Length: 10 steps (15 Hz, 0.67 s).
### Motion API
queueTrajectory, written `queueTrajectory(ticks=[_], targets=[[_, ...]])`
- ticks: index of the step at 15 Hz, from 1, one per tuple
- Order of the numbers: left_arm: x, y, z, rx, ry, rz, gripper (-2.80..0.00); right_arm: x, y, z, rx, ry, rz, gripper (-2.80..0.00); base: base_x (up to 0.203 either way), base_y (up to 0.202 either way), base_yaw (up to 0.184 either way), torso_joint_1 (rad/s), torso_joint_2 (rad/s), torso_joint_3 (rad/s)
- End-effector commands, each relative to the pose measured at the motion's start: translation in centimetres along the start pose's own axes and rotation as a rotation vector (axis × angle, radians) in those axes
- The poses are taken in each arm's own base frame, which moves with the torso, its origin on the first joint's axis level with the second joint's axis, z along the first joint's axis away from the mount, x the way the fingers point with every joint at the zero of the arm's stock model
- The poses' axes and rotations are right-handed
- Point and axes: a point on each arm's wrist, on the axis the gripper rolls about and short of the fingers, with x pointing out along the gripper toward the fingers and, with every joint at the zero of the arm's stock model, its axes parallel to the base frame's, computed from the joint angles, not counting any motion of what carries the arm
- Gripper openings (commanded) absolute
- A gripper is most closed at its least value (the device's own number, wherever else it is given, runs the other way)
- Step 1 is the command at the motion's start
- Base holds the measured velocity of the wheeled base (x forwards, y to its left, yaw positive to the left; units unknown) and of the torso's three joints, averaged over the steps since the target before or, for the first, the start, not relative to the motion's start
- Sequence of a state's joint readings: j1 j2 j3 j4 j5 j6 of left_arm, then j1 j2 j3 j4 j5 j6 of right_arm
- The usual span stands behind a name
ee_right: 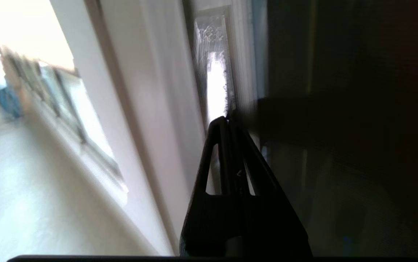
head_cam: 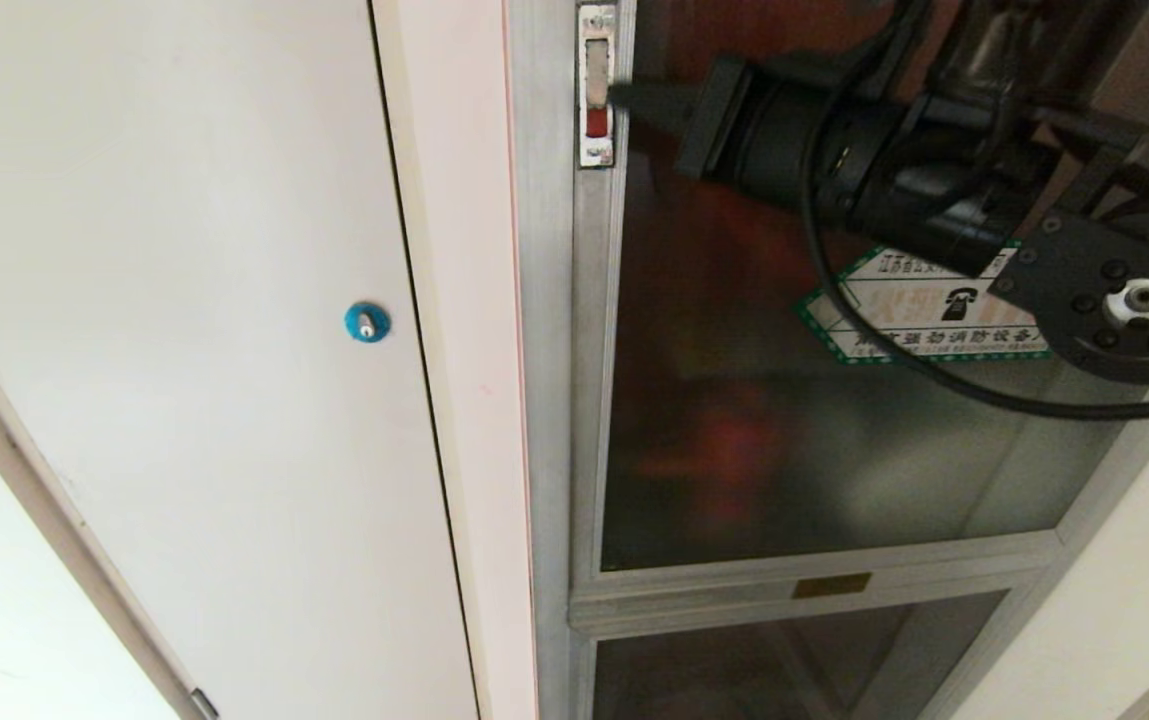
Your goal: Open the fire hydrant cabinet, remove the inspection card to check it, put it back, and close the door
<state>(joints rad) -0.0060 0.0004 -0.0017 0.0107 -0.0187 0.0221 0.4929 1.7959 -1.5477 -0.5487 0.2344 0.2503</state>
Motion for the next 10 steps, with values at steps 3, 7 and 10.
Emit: queueTrajectory(ticks=[3, 7, 10], targets=[[0.0, 0.0, 0.0, -0.001, 0.0, 0.001, -2.8, -0.5, 0.5, 0.1, 0.008, 0.029, 0.025, -2.8, 0.0, 0.0, 0.0, 0.0, 0.0, 0.0], [0.0, 0.0, 0.0, 0.001, 0.001, 0.002, -2.8, -1.3, 0.9, 0.3, 0.004, 0.034, 0.033, -2.8, 0.0, 0.0, 0.0, 0.0, 0.0, 0.0], [0.0, 0.0, 0.0, 0.001, 0.001, 0.0, -2.8, -3.0, 2.3, 1.2, -0.001, 0.06, 0.184, -2.8, 0.0, 0.0, 0.0, 0.0, 0.0, 0.0]])
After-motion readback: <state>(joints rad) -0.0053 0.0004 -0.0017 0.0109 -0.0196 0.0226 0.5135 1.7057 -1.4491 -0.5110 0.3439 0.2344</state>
